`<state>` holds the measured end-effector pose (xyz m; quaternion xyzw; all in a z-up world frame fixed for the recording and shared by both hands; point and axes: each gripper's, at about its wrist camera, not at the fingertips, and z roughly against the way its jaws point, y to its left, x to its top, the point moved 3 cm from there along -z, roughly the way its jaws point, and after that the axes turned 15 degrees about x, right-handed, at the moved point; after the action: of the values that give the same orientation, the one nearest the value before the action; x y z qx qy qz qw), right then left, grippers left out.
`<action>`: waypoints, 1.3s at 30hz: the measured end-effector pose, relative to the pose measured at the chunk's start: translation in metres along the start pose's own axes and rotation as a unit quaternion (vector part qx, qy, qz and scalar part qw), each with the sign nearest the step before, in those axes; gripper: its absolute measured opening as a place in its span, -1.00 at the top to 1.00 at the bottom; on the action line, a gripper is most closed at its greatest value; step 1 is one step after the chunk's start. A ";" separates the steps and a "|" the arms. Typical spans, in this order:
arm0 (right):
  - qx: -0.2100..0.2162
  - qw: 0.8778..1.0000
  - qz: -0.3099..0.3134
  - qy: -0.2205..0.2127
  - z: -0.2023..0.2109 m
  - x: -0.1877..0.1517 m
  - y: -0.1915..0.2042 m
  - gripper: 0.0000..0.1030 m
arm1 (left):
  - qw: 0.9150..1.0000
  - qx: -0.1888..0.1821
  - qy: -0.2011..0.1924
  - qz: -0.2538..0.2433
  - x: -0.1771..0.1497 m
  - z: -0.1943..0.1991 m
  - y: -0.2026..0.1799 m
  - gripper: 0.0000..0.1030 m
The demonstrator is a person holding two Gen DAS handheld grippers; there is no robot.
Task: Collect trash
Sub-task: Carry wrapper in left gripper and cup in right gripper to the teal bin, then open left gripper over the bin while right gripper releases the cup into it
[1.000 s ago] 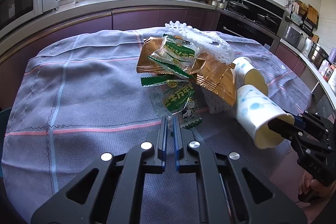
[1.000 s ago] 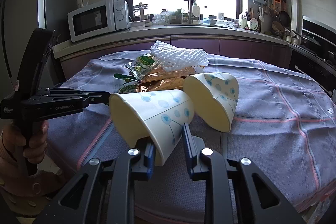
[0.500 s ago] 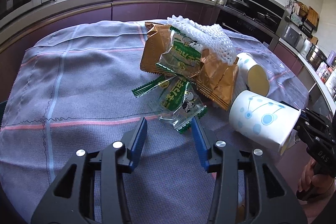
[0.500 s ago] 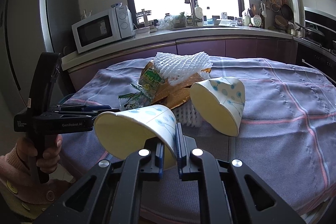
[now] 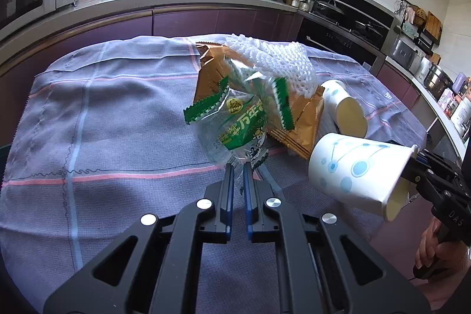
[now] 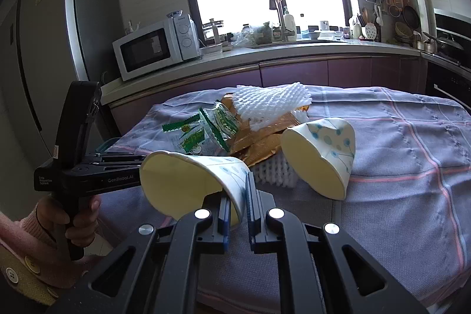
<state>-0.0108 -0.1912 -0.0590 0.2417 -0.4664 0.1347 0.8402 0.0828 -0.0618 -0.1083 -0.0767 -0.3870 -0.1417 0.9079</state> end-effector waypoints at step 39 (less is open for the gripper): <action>0.232 0.945 0.071 0.218 -0.345 0.088 0.222 0.82 | 0.943 0.246 0.056 0.215 -0.058 0.028 0.377 0.85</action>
<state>0.1834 0.1805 -0.0769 0.3606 -0.2436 0.3477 0.8305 0.1445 0.3144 -0.1423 0.0761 -0.3328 0.1525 0.9275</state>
